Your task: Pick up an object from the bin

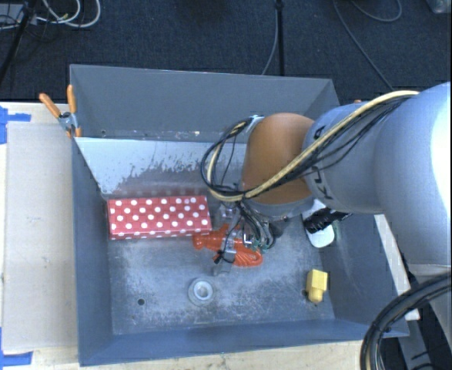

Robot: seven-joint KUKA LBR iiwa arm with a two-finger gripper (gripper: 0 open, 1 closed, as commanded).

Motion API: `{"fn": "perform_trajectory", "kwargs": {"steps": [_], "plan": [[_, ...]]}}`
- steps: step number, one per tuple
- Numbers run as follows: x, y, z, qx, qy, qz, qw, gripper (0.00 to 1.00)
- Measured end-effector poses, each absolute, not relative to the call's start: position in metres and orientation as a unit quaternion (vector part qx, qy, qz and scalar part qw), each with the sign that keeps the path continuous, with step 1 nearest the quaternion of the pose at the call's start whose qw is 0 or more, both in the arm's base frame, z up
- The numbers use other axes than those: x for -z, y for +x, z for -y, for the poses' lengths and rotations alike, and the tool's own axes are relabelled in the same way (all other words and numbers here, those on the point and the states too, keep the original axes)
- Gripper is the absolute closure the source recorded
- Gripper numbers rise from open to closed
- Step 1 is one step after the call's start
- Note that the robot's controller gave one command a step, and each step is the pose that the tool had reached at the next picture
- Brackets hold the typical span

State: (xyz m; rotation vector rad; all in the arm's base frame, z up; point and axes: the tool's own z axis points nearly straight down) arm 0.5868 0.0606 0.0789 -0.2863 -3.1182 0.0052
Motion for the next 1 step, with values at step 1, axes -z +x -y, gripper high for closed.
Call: {"fn": "perform_trajectory", "kwargs": {"steps": [1], "plan": [[-0.0736, 0.5890, -0.0564, -0.001, -0.209, 0.978, 0.005, 0.00]]}}
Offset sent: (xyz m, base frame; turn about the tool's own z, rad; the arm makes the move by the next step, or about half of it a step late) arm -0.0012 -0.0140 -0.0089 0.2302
